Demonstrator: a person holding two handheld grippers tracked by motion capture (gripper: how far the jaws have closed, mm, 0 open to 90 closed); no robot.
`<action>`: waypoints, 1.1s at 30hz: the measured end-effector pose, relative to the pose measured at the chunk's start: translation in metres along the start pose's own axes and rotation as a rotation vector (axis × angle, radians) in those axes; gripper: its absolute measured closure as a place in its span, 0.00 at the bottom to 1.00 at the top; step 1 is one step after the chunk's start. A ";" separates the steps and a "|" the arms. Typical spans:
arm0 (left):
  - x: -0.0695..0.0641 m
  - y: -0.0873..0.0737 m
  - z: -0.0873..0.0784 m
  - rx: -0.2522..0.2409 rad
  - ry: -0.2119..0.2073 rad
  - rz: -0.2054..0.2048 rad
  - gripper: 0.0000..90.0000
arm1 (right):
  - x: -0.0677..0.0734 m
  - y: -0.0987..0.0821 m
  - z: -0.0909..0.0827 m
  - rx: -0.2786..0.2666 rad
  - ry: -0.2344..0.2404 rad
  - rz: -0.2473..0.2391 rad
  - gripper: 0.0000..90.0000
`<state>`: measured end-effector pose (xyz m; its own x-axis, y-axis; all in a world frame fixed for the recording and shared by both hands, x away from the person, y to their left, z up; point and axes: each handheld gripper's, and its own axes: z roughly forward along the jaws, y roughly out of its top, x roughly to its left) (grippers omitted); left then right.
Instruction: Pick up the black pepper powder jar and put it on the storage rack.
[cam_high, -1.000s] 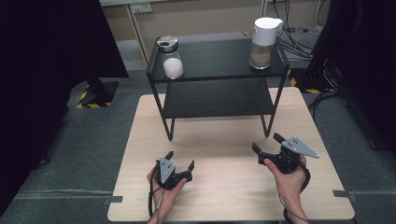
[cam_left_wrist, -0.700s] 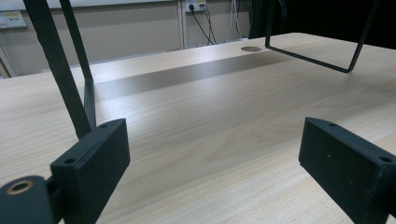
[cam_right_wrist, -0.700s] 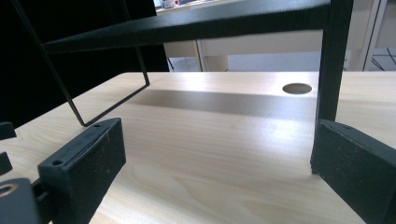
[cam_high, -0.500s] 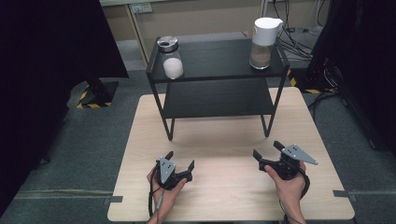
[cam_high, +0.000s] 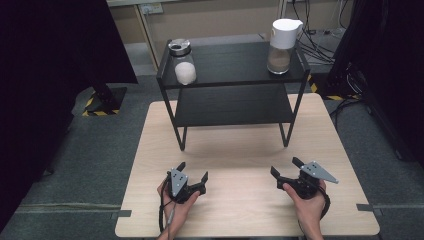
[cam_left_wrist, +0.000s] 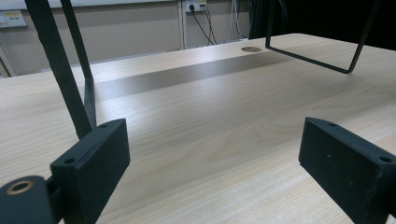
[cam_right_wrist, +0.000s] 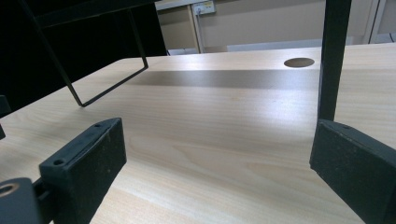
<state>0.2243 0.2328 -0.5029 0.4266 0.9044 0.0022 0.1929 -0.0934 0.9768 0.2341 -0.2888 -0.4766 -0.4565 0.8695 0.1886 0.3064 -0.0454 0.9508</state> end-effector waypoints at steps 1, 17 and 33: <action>0.000 0.000 0.000 0.000 0.000 -0.001 0.09 | 0.000 -0.001 0.000 -0.001 -0.001 0.000 0.04; 0.000 0.000 0.000 0.000 0.000 -0.001 0.09 | 0.000 -0.014 -0.001 0.012 -0.002 -0.011 0.05; 0.001 0.001 0.000 0.003 -0.002 -0.008 0.09 | -0.001 -0.016 -0.002 0.003 0.007 -0.022 0.05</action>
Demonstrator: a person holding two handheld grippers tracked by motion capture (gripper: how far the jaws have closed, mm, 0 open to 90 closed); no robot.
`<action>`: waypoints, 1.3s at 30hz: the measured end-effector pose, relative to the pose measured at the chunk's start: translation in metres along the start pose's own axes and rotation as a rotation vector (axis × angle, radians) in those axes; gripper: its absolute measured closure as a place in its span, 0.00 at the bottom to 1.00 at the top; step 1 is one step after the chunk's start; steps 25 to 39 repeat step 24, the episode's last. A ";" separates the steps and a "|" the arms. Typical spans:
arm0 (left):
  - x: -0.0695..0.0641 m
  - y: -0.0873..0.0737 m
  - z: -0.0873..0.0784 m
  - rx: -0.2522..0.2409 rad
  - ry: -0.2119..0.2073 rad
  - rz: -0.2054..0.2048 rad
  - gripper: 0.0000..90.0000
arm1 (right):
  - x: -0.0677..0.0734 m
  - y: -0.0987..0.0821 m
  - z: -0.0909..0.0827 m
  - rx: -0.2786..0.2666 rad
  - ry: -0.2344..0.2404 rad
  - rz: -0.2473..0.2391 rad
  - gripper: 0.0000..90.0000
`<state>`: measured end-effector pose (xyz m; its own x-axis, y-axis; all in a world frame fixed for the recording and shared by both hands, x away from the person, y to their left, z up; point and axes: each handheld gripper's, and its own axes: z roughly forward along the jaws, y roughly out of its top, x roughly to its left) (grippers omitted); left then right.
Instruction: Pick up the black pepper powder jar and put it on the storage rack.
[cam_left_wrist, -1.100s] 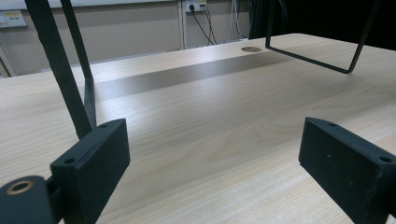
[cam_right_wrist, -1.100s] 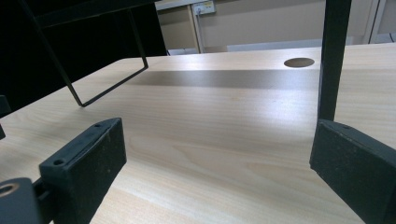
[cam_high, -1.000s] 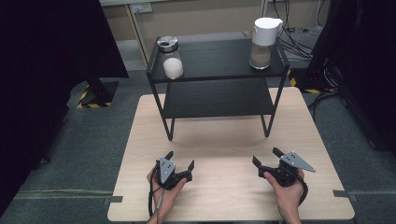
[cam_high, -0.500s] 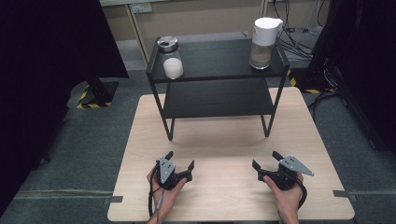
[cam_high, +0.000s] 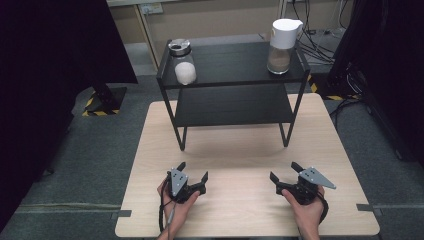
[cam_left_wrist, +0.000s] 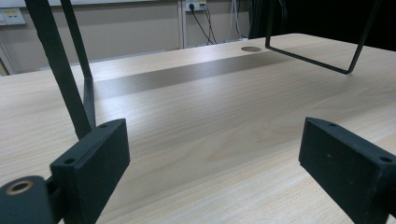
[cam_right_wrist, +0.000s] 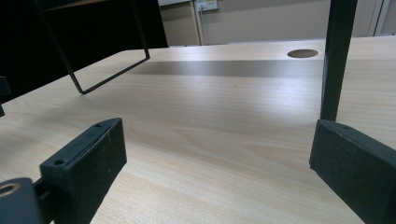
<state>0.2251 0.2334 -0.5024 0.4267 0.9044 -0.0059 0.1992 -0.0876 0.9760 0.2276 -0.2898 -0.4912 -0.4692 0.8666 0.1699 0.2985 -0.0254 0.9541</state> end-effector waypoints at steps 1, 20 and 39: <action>0.000 0.000 0.000 0.000 0.001 0.001 0.09 | 0.000 0.000 0.000 -0.001 0.000 0.001 0.05; -0.002 0.000 0.000 0.001 0.005 0.008 0.09 | 0.000 -0.003 -0.002 -0.016 0.001 -0.001 0.05; -0.002 0.000 0.000 0.002 0.005 0.010 0.09 | 0.000 -0.004 -0.002 -0.020 0.001 0.002 0.05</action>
